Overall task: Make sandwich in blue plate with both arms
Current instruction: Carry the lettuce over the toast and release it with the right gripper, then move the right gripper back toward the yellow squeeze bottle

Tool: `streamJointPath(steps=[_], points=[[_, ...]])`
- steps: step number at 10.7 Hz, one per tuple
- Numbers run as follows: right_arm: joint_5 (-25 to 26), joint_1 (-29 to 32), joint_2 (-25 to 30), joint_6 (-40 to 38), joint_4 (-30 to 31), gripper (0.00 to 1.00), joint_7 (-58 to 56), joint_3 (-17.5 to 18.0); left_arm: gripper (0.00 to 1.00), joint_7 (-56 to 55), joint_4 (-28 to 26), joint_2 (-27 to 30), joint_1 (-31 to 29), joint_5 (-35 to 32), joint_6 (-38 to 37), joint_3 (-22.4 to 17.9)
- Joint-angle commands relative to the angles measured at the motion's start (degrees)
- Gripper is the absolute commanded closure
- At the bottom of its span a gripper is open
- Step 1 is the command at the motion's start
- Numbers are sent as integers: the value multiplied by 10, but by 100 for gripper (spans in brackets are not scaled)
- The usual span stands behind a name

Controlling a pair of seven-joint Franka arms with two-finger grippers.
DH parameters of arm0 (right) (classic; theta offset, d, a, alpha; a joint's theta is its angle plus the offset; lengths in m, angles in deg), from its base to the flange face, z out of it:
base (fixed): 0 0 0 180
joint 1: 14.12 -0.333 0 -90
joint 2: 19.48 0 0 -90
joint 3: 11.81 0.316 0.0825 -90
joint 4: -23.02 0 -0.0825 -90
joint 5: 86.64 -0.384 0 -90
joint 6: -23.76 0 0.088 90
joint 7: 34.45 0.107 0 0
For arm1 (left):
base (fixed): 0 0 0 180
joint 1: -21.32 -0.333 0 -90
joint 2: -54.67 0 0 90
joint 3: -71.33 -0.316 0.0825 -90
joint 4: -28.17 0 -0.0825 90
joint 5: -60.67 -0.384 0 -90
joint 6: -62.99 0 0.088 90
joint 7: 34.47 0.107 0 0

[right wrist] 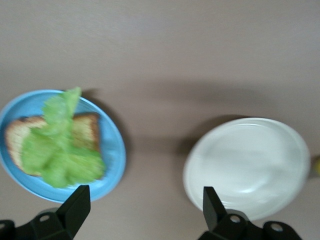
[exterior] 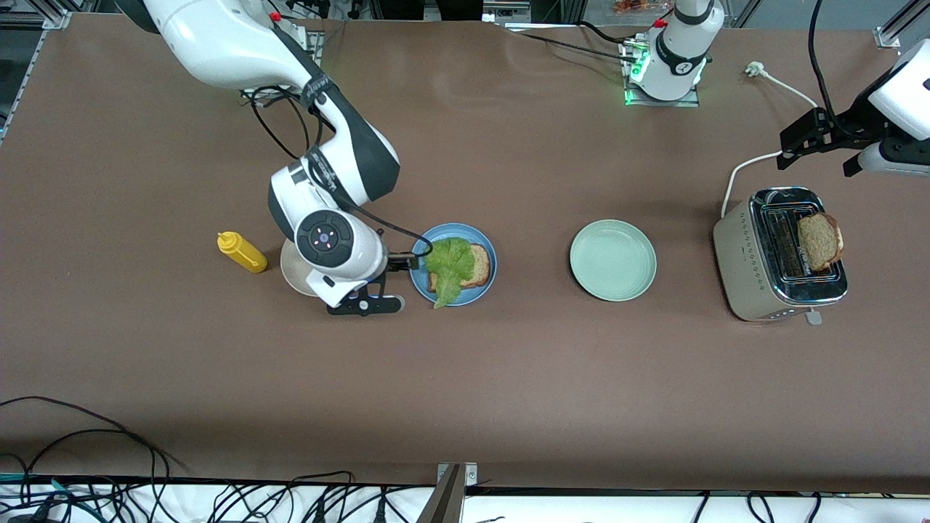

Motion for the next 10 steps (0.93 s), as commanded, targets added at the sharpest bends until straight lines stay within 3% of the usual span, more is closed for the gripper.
streamJointPath(steps=[1,3,5,7,9,10], points=[[34,-1,41,-56,7,0,-87,-25,0,17,-11,11,-12,5,6,0],[31,-1,44,-112,22,0,-79,-35,0,18,-14,12,-16,5,6,1],[24,9,57,-106,50,0,-89,-53,0,18,-15,11,-16,5,4,2],[17,14,116,-80,135,0,-92,-64,0,18,-14,9,-18,6,4,2],[15,33,213,11,290,0,-103,-74,0,18,-13,7,-19,6,4,2],[14,48,243,35,327,0,-144,-78,0,18,-13,6,-19,6,4,2]])
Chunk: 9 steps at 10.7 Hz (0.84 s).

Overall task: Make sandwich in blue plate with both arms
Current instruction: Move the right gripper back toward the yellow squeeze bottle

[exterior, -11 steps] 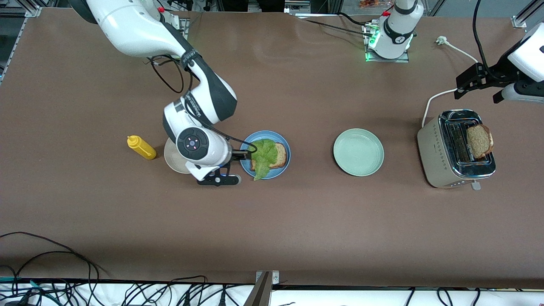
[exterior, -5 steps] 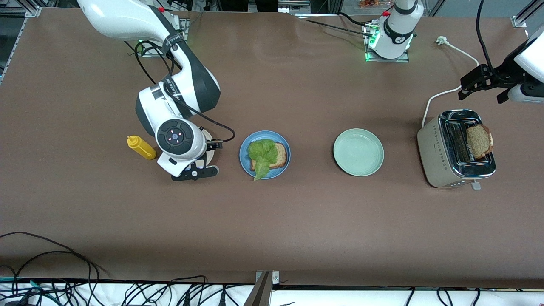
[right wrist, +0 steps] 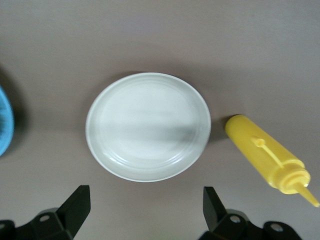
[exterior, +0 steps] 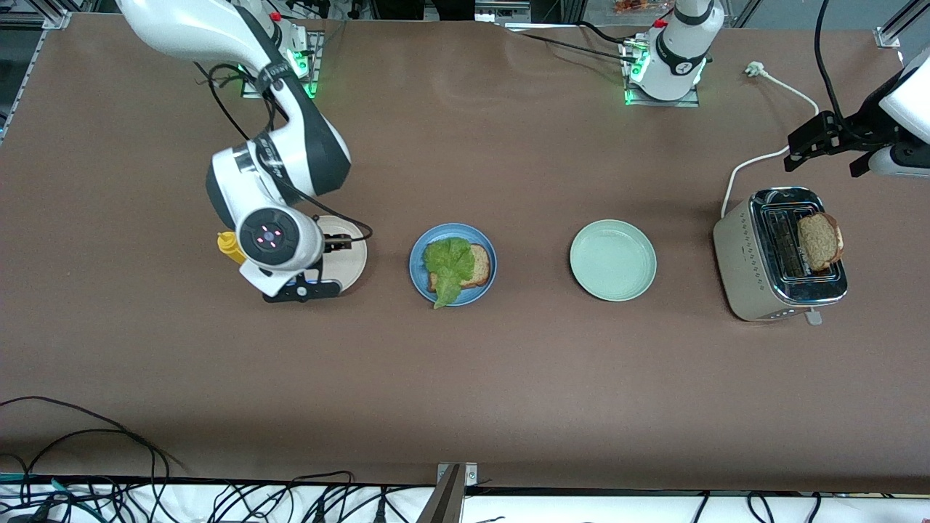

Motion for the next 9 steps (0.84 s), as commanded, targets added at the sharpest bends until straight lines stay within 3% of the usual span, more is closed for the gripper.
streamJointPath(steps=[1,2,5,7,9], points=[[-10,50,146,82,187,0,-120,-14,0,17,-9,6,-6,6,4,2],[-12,72,167,80,203,0,-194,-23,0,17,-9,5,-6,6,4,2],[-79,129,181,57,217,0,-452,-78,0,17,-10,3,-6,5,4,2],[-95,139,176,57,217,0,-553,-109,0,18,-10,2,-6,5,4,2],[-160,156,165,61,223,0,-662,-143,0,18,-11,2,-6,5,4,2]])
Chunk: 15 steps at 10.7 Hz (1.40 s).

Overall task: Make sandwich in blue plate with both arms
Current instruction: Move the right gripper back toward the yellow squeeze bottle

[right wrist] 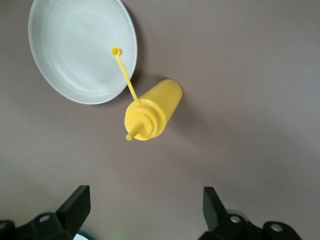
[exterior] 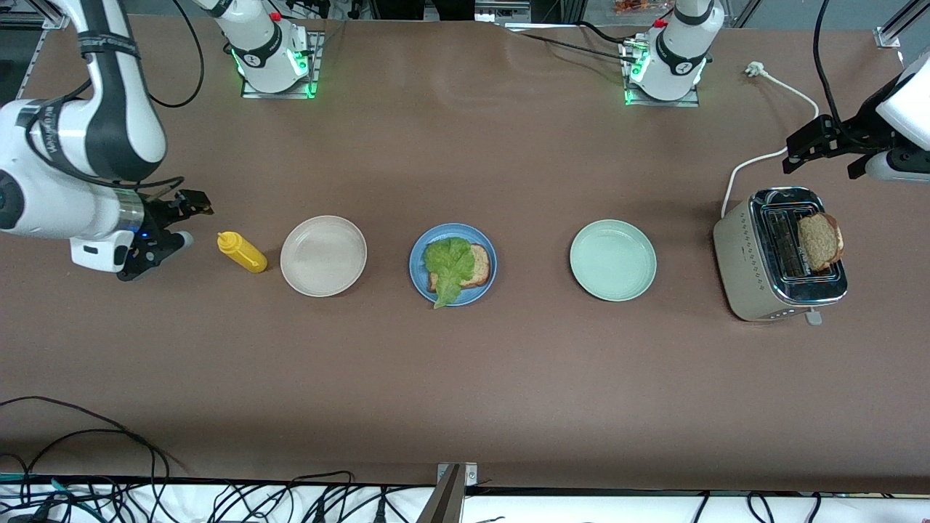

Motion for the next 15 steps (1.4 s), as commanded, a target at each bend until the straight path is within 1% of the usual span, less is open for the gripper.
streamJointPath(steps=[1,3,4,6,7,8,9,10,11,13,15], points=[[-105,17,-18,10,15,0,-150,-45,0,17,-8,5,-3,5,4,1],[-185,57,-56,15,12,0,-238,-46,0,17,-8,5,-3,5,4,2],[-224,62,-73,15,12,0,-310,-51,0,17,-8,6,-2,5,4,2],[-287,60,-110,13,8,0,-442,-83,0,13,-5,6,1,5,3,3],[-326,61,-137,14,1,0,-517,-91,0,13,-5,8,1,5,2,3],[-365,59,-154,13,1,0,-592,-107,0,13,-5,9,1,5,0,3],[-390,60,-171,12,1,0,-653,-114,0,14,-4,9,1,5,1,3],[-429,61,-182,10,0,0,-714,-115,0,15,-4,9,1,5,1,3],[-459,60,-196,7,1,0,-762,-120,0,15,-4,9,1,5,1,3],[-472,60,-208,-18,0,0,-833,-127,0,15,-7,10,1,6,0,3],[-534,57,-230,-42,0,0,-932,-139,0,16,-6,9,0,6,1,2]])
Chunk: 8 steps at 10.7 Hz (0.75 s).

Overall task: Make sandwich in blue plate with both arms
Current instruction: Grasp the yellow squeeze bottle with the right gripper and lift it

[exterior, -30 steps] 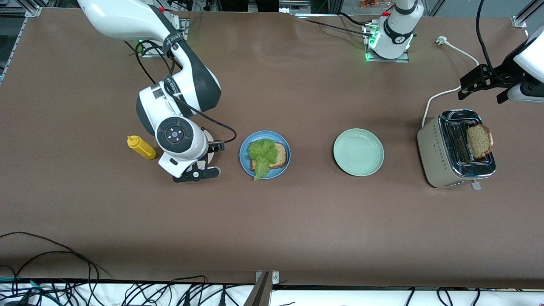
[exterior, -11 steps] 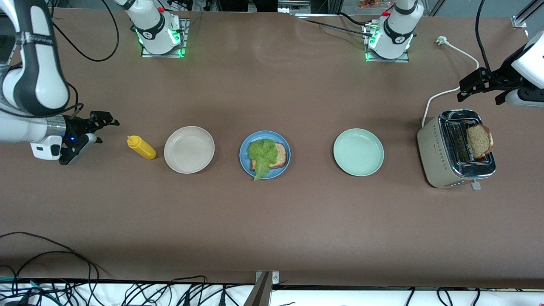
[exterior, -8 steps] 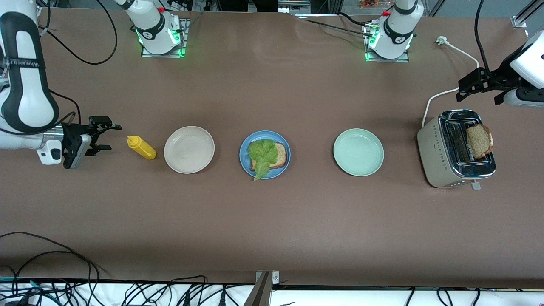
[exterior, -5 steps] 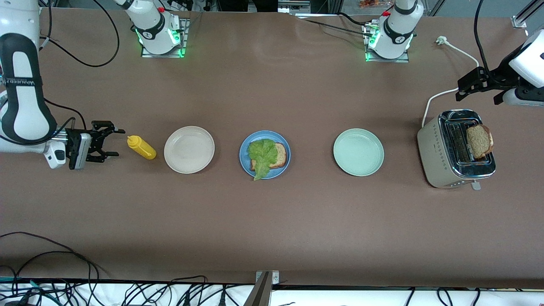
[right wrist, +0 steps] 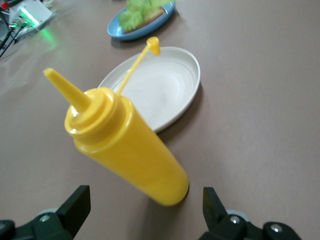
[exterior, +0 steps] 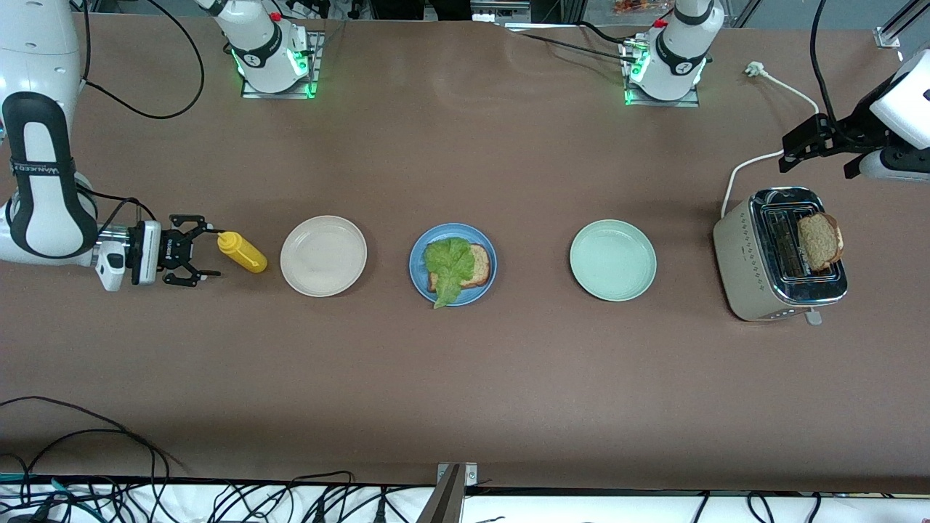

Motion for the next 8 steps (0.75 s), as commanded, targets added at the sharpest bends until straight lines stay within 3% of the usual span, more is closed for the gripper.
streamJointPath(steps=[1,7,8], points=[[-76,-6,-44,-70,-9,0,-129,-20,0,15,-5,6,-1,6,2,-2],[-97,-22,-52,-123,-20,2,-179,-20,0,15,-6,7,0,6,2,-2],[-97,-23,-52,-123,-23,13,-179,-20,0,15,-7,6,0,7,2,-2]])
